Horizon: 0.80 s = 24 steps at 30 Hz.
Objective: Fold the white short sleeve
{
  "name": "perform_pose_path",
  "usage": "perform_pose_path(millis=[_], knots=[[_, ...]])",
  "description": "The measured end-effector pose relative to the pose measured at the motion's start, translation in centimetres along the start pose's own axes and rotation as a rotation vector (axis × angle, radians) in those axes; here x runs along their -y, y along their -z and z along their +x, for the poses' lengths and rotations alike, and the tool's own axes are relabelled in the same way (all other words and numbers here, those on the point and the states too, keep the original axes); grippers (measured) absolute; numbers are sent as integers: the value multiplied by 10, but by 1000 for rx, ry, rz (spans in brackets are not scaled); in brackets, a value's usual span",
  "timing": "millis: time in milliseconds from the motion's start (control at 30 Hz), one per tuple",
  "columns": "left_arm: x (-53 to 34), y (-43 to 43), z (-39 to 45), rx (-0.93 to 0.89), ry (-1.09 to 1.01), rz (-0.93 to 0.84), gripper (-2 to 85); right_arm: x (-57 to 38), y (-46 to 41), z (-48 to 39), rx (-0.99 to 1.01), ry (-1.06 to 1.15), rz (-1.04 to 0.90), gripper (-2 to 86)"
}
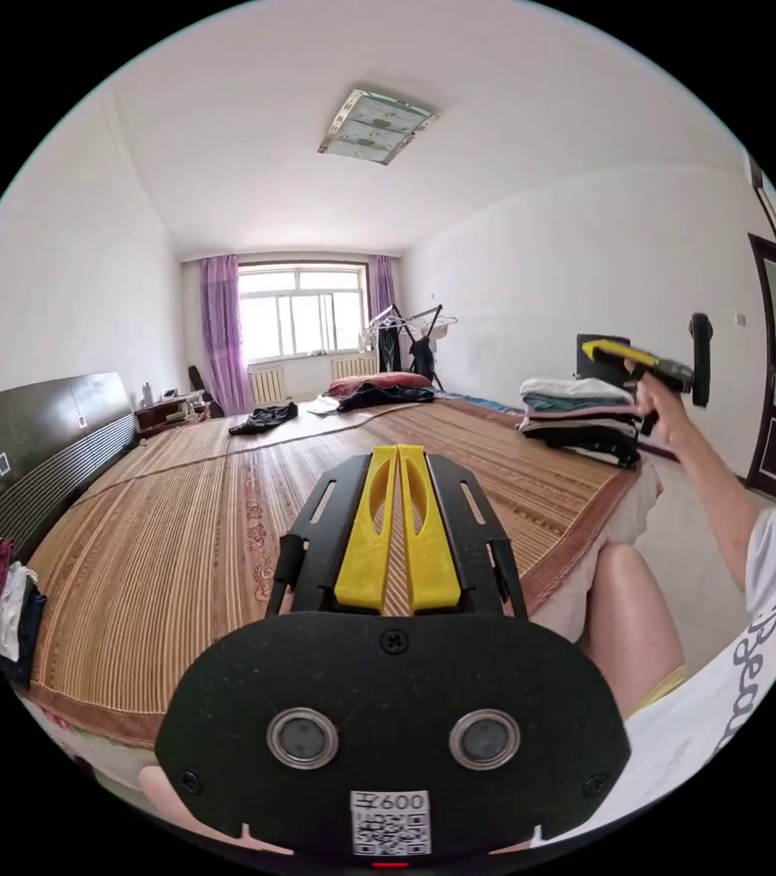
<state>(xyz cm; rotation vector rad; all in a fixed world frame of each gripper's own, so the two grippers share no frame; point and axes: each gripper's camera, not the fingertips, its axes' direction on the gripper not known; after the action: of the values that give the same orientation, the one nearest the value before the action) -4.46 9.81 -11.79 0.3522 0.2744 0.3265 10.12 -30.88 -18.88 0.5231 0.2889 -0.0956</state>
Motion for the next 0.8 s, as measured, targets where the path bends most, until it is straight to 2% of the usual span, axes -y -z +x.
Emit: perform_pose_path(millis=[67, 133, 167, 200, 300, 367, 400, 467, 533, 600, 800], knots=[[-9, -10, 12, 54, -46, -16, 9, 13, -52, 45, -70, 61, -111, 144], [-18, -22, 18, 70, -60, -33, 9, 17, -117, 96, -171, 68, -294, 145], [-24, -33, 20, 64, -55, -67, 9, 13, -158, 130, -204, 42, -448, 146], [-32, -45, 21, 58, -40, -94, 8, 3, -195, 161, -217, -8, -597, 140], [-49, -73, 26, 32, -10, -141, 8, -39, -250, 206, -211, -153, -819, 97], [-54, -85, 34, 19, -24, -157, 7, -65, -270, 207, -167, -165, -950, 74], [-55, -91, 42, 24, -44, -160, 7, -72, -270, 201, -168, -146, -942, 32], [-53, -97, 53, 30, -82, -153, 8, -66, -261, 188, -153, -103, -896, 3], [-50, -100, 64, 36, -121, -138, 8, -51, -250, 177, -138, -59, -860, -4], [-46, -102, 75, 52, -150, -108, 8, -11, -223, 164, -101, -58, -743, -7], [-44, -96, 83, -12, -117, -48, 8, 106, -161, 93, 43, -15, -478, -8]])
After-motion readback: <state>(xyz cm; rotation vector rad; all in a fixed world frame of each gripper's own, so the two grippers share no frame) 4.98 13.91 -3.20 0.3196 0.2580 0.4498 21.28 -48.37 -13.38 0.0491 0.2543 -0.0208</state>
